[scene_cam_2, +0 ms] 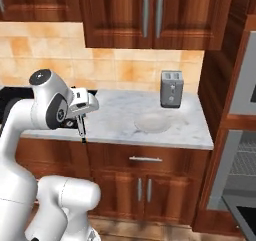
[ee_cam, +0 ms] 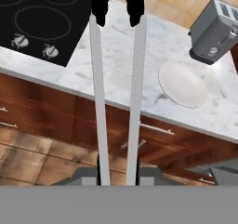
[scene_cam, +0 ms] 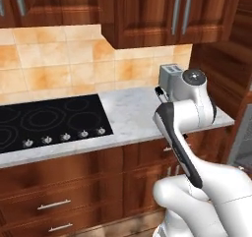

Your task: Pick up the tongs from the counter and place them near the plate next to the oven.

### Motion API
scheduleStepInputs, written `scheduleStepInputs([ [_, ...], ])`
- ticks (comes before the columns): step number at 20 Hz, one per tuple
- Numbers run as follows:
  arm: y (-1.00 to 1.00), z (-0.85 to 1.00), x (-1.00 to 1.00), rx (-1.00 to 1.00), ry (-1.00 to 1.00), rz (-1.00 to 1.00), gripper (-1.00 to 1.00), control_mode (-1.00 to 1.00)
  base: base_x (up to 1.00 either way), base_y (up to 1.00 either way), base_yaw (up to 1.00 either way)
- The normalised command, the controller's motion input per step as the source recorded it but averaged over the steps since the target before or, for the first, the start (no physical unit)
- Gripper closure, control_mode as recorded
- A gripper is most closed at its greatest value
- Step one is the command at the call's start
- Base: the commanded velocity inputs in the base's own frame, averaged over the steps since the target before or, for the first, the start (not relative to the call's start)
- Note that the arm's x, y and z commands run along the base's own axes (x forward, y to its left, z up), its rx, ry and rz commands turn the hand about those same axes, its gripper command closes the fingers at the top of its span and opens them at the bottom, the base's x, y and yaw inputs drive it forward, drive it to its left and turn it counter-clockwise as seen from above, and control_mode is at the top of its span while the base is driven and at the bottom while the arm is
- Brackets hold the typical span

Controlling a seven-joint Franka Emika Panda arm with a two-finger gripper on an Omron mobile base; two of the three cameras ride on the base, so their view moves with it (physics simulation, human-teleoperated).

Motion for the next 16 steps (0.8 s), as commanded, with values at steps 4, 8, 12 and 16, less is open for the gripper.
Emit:
scheduleStepInputs([
  [4, 0.0, 0.0, 0.0, 0.0, 0.0, 0.0, 1.0, 1.0, 1.0, -0.24, 0.06],
  [8, 0.0, 0.0, 0.0, 0.0, 0.0, 0.0, 1.0, 1.0, 1.0, -0.13, 0.07],
  [12, 0.0, 0.0, 0.0, 0.0, 0.0, 0.0, 1.0, 1.0, 0.95, -0.02, 0.12],
  [16, 0.0, -0.43, 0.07, 0.06, 0.01, 0.0, 1.0, -1.0, 0.16, 0.0, 0.03],
])
